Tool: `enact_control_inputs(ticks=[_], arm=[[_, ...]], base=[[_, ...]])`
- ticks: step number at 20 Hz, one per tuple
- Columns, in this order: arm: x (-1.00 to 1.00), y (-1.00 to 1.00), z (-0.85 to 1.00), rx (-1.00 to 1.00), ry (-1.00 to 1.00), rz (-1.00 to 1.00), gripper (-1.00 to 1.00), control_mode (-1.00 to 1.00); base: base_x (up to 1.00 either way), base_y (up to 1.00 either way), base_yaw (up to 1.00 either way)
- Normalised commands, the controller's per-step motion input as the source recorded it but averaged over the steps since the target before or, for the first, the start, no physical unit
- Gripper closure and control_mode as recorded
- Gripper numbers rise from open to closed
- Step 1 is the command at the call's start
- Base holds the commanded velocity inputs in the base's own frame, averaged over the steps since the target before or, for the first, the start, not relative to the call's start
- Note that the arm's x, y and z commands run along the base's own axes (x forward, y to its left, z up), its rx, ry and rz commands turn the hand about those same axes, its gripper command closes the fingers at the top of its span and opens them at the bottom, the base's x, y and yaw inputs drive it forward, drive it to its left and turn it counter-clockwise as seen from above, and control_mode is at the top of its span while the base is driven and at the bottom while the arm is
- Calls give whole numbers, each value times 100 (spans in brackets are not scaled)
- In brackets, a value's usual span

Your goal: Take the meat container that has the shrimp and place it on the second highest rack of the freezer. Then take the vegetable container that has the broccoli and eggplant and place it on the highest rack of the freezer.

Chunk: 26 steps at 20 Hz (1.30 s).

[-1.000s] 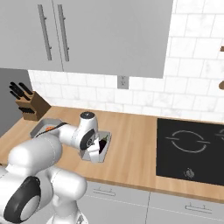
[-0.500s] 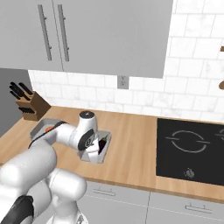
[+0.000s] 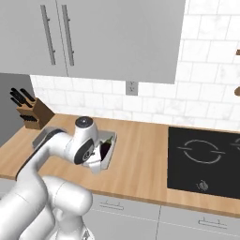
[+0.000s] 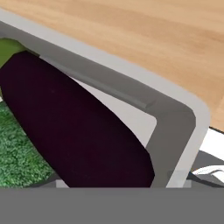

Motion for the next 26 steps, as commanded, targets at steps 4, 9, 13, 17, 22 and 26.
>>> enact_control_inputs(ticks=[4, 9, 13, 17, 22, 26], arm=[[-3, 35, 76, -2, -1, 3, 100, -100], [-21, 34, 70, 0, 0, 3, 100, -100], [-31, 9, 54, 0, -7, 0, 100, -100], [-47, -13, 37, 1, -14, 0, 100, -100], [-32, -2, 36, 3, -1, 1, 100, 100], [0, 0, 0, 0, 0, 0, 100, 100]], base=[[0, 0, 0], [0, 0, 0], [0, 0, 0], [0, 0, 0], [-15, 0, 2], [-83, 3, 5]])
